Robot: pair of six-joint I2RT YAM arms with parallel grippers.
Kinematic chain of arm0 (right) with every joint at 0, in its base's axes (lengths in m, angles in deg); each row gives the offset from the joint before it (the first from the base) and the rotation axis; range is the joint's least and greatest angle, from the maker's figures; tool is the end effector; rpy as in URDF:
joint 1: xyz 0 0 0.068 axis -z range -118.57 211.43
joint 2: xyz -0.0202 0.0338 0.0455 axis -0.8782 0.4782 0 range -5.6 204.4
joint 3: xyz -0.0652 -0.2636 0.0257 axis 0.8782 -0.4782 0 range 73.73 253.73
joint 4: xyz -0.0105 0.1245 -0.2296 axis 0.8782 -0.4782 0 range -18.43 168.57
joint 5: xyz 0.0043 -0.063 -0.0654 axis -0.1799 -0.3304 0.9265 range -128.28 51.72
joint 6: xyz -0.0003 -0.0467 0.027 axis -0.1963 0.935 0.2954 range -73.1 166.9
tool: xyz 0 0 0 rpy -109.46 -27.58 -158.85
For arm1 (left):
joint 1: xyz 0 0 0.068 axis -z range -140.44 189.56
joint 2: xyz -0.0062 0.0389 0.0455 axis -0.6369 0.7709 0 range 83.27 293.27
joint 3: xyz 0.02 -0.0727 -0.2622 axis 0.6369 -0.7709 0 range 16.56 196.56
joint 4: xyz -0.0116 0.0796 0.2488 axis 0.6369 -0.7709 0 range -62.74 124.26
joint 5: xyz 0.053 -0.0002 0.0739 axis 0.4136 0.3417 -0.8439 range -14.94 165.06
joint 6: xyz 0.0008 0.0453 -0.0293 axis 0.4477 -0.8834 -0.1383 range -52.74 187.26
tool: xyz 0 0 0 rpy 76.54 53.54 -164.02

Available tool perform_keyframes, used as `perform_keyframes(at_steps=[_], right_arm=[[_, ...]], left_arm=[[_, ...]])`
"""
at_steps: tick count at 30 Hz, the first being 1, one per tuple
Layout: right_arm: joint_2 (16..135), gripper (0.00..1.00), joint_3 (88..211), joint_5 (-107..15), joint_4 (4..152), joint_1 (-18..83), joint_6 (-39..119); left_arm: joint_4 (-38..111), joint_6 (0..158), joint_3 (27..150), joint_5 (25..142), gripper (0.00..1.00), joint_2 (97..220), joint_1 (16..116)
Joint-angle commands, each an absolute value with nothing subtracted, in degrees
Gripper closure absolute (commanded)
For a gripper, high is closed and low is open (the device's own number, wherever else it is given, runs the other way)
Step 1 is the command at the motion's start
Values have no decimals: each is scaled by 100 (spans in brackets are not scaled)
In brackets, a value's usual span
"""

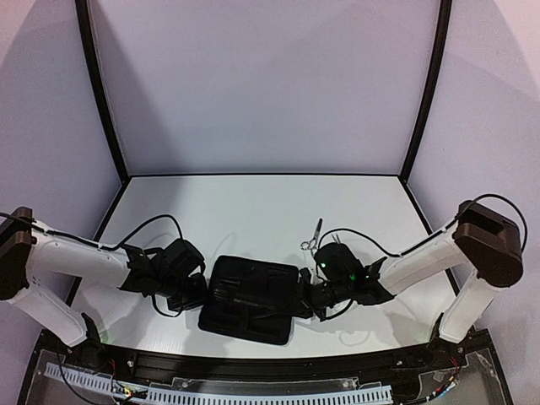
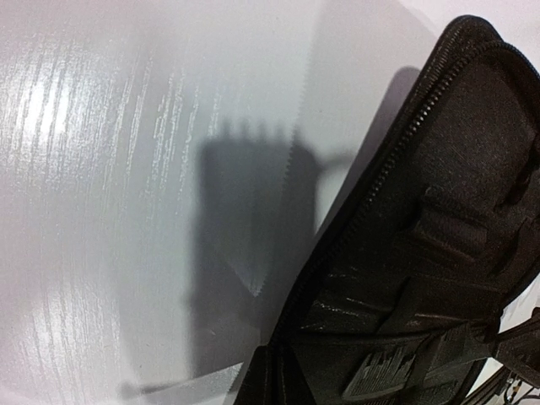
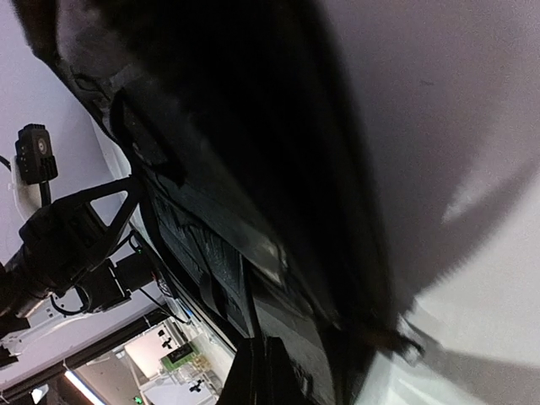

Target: Sort the hair-cutting tools

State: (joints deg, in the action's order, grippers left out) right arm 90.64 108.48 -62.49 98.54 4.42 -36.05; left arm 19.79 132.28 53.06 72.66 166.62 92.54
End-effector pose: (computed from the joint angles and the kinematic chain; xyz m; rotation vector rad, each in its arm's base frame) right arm 0.1500 0.2579 0.1187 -0.3554 -2.7177 -1.3543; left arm 0.1537 -0.2013 0.1418 -0.3076 2.7738 -0.5813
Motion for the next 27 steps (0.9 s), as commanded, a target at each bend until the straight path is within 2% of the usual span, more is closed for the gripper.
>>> perform_keyframes(at_steps=[1, 10, 16, 20, 27], right_arm=[[9838, 100, 11035, -6436, 9318, 115, -3636], [10285, 100, 11499, -6611, 9603, 24, -3598], [9759, 100, 11181, -6374, 8776, -2, -3661], [9885, 100, 11587, -6404, 8386, -107, -3424], [10493, 100, 11779, -6612, 9176, -146, -3702]], left_arm=[[1940, 13379, 5100, 7279, 99, 16504, 9324], [2013, 13609, 5006, 7204, 99, 16306, 9545], [1472, 14148, 4991, 6732, 99, 16109, 9609], [1698, 14336, 4853, 6637, 99, 15957, 9668], [1849, 14310, 4788, 6630, 99, 15846, 9768]])
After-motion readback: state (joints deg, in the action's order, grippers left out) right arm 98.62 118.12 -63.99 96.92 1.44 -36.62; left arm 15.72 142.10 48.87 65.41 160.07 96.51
